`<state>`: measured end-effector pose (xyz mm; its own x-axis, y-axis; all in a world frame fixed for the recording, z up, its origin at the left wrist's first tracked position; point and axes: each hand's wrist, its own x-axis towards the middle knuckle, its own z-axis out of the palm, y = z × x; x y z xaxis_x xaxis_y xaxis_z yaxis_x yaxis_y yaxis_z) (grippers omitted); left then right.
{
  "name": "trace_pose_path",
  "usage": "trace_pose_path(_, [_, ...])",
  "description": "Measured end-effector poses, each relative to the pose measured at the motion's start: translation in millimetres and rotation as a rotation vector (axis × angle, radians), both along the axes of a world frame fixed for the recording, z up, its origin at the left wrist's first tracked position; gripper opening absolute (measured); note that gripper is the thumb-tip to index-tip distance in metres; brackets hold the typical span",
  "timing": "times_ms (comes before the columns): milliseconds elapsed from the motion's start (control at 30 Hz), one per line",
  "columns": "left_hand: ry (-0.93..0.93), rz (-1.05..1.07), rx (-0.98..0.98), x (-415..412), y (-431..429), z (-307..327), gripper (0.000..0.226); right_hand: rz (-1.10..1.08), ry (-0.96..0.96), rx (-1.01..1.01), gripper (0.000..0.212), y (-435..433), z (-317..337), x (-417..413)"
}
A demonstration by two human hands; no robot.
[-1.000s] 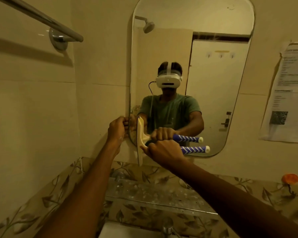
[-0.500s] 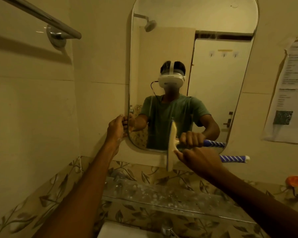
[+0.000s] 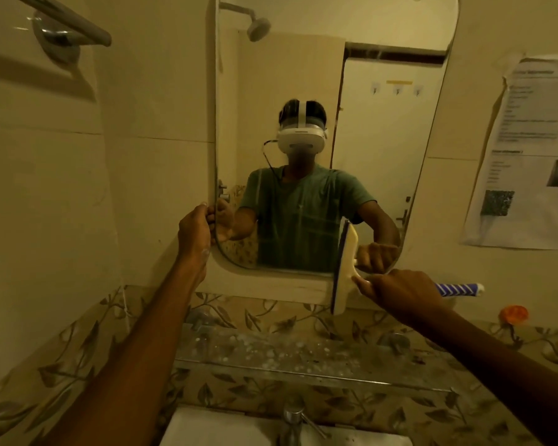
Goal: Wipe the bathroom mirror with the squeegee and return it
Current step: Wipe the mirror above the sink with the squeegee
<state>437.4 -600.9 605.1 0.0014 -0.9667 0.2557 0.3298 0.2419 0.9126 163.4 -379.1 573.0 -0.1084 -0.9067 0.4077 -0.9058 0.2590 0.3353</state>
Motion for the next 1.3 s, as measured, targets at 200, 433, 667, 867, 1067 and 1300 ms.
trace_pose_path(200, [-0.028, -0.01, 0.017, 1.8, 1.3, 1.9, 0.029, 0.233, 0.019, -0.018, 0.053, -25.7, -6.2, 44.3])
trace_pose_path(433, [-0.017, -0.029, 0.013, 5.9, 4.7, 4.2, 0.033, 0.218, 0.041, -0.009, 0.051, -56.3, 3.9, 79.0])
trace_pose_path(667, [-0.031, 0.007, -0.025, 1.9, 0.8, -2.2, 0.03, -0.029, -0.018, 0.049, 0.053, 7.3, -5.9, 2.3])
trace_pose_path(867, [-0.033, -0.034, 0.013, 4.7, -1.6, -0.8, 0.032, 0.296, 0.11, -0.018, 0.035, -40.6, 14.7, 72.7])
trace_pose_path(1067, [-0.006, -0.047, 0.026, 4.0, 3.3, 2.1, 0.04, 0.256, 0.13, -0.17, 0.05, -96.7, 53.2, 144.2])
trace_pose_path(1300, [-0.042, -0.039, 0.013, 6.3, -2.2, 1.9, 0.038, 0.109, -0.031, -0.112, 0.054, -38.8, 49.9, 38.1])
